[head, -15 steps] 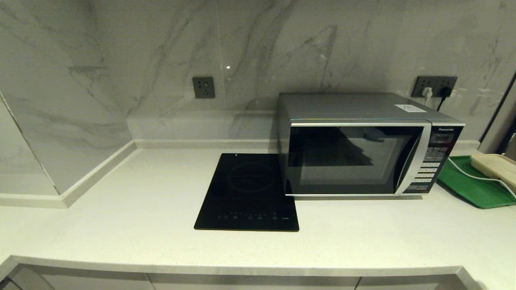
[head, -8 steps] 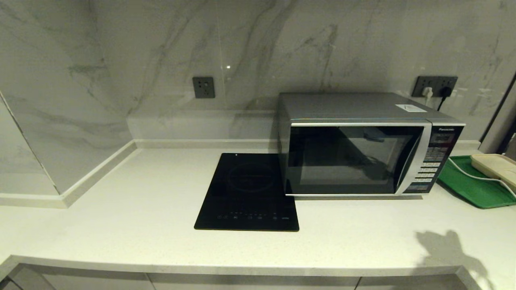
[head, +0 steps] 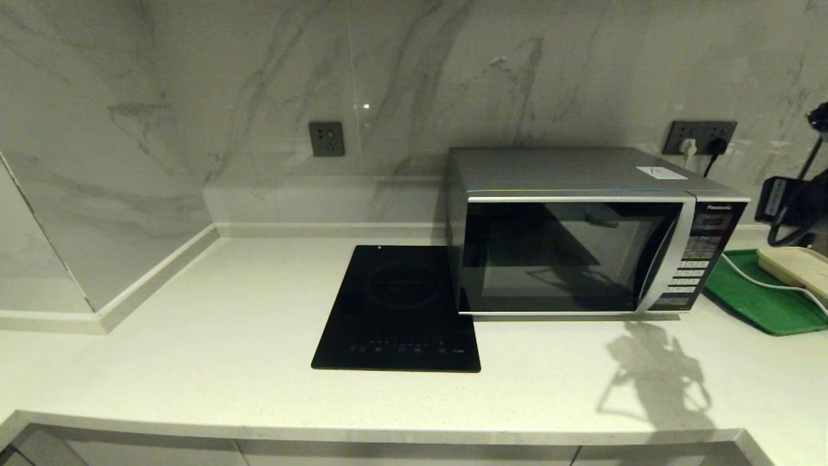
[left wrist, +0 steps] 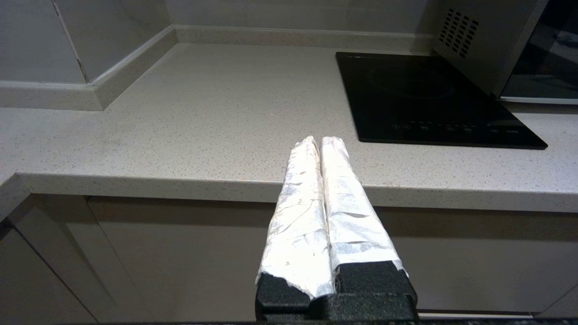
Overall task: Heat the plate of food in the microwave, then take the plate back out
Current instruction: Open the microwave oven
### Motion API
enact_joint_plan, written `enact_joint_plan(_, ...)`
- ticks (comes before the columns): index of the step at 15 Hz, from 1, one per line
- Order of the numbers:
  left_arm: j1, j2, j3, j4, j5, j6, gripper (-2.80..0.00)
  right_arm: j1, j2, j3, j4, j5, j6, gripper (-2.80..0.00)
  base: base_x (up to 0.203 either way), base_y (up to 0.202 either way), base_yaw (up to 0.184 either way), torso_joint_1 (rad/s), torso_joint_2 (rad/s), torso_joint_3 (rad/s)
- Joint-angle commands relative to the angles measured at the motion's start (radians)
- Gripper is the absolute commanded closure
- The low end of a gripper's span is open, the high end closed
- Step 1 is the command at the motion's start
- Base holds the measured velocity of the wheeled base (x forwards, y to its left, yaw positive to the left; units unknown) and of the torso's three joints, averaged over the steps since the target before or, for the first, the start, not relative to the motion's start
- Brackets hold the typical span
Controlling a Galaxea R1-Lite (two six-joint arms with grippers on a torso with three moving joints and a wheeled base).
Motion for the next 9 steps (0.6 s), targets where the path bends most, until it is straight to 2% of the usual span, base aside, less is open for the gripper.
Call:
enact_joint_plan(1,0.0,0.0,0.0,-0.001,0.001,-0.001,0.0,0.035,0.011,0.092,-0.003,0.023,0.016,-2.8,0.0,0.0,0.0,0.0,0.0,0.0)
enact_joint_plan(4,0.001,-0.002,0.0,-0.001,0.001,-0.001,0.0,0.06,0.001,0.254,-0.075,0.023,0.024,-2.8,0.0,0.0,0.0,0.0,0.0,0.0)
enact_joint_plan(6,0.001,-0.002,0.0,-0.001,0.001,0.0,0.0,0.065,-0.007,0.363,-0.186,0.01,0.018,-2.8,0.0,0.0,0.0,0.0,0.0,0.0)
enact_joint_plan(9,0.001,-0.001,0.0,-0.001,0.001,0.0,0.0,0.08,0.0,0.403,-0.242,-0.034,-0.056,-2.8,0.0,0.0,0.0,0.0,0.0,0.0)
